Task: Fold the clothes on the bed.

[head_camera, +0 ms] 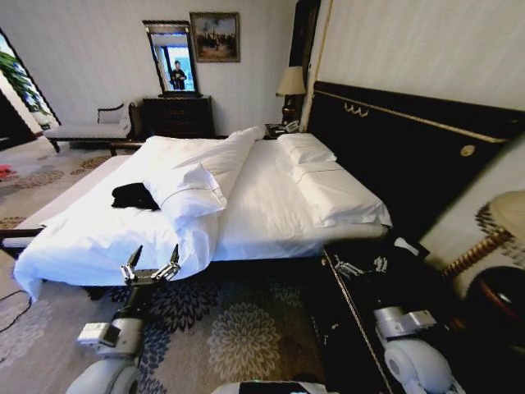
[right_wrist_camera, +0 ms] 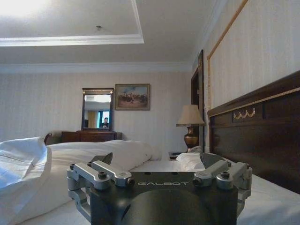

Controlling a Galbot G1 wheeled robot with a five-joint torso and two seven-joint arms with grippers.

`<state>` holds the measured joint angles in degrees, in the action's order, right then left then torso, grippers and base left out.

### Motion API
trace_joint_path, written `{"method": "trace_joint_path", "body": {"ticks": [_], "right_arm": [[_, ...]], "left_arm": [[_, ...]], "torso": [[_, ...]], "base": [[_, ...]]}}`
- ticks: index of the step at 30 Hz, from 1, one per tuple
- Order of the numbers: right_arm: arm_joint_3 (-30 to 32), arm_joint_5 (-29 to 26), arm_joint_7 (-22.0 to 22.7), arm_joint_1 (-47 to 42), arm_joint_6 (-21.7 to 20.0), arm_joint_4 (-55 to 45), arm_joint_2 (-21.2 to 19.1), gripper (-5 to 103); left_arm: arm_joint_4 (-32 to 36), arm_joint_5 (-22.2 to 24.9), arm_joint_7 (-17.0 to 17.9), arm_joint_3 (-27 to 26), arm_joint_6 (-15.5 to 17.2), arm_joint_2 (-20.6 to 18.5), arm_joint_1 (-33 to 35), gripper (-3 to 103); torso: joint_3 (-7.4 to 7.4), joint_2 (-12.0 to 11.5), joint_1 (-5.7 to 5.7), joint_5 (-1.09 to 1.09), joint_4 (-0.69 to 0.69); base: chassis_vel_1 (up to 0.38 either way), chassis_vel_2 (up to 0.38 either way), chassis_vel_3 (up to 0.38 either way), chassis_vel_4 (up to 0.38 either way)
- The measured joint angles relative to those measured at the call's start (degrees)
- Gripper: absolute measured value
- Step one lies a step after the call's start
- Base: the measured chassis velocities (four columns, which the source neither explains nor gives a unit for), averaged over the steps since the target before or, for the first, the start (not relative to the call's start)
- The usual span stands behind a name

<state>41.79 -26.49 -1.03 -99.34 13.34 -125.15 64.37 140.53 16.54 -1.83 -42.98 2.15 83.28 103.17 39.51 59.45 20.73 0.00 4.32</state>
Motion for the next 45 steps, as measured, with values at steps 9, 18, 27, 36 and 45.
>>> {"method": "trace_joint_path", "body": {"ticks": [9, 18, 27, 36, 45], "right_arm": [[-0.4, 0.2, -0.1, 0.6, 0.1, 0.8, 0.2, 100], [-0.4, 0.2, -0.1, 0.7, 0.2, 1.1, 0.2, 100], [-0.4, 0.3, -0.2, 0.7, 0.3, 1.1, 0.7, 100], [-0.4, 0.5, -0.2, 0.7, 0.3, 1.3, 1.1, 100], [-0.6, 0.5, -0.1, 1.0, 0.8, 1.7, 1.3, 100]], "left_arm": [[-0.1, -0.3, 0.0, 0.1, -0.1, 0.2, 0.0, 100], [-0.1, -0.5, 0.0, 0.1, -0.2, 0.3, 0.0, 100], [-0.2, -0.5, 0.0, 0.2, -0.3, 0.3, 0.1, 100], [-0.3, -0.5, 0.0, 0.2, -0.3, 0.2, 0.0, 100], [-0.5, -0.5, 0.0, 0.3, -0.3, 0.2, -0.1, 100]], "torso": [[0.0, 0.0, 0.0, 0.0, 0.0], [0.0, 0.0, 0.0, 0.0, 0.01], [0.0, 0.0, -0.01, 0.0, 0.0], [0.0, 0.0, -0.01, 0.0, 0.01], [0.0, 0.0, 0.01, 0.0, 0.0]], "base": [[-0.128, 0.131, 0.13, -0.132], [-0.119, 0.116, 0.119, -0.114], [-0.106, 0.121, 0.114, -0.108], [-0.112, 0.098, 0.107, -0.106], [-0.089, 0.108, 0.092, -0.086]]}}
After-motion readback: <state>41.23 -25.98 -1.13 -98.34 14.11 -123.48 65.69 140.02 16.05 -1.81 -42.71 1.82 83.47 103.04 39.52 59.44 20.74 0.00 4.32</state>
